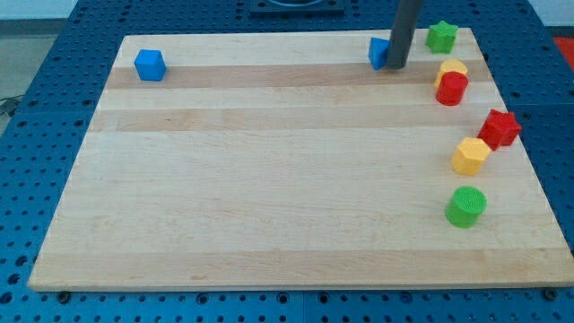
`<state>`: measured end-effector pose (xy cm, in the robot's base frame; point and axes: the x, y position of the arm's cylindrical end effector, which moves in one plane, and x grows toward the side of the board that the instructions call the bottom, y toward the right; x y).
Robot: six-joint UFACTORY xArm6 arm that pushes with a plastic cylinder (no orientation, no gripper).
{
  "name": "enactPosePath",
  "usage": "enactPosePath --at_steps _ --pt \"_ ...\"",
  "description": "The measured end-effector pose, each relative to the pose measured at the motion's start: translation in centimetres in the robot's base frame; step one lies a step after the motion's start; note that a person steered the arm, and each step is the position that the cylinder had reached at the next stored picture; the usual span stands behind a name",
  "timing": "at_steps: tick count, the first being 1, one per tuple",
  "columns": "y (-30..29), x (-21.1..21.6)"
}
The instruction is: Move the blue triangle towards the right side of the blue cube
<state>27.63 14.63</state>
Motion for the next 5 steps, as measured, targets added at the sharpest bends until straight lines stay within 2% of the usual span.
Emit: enactPosePath --at_steps 2,5 --pt "4.8 0.9" --pt "3.6 -4.8"
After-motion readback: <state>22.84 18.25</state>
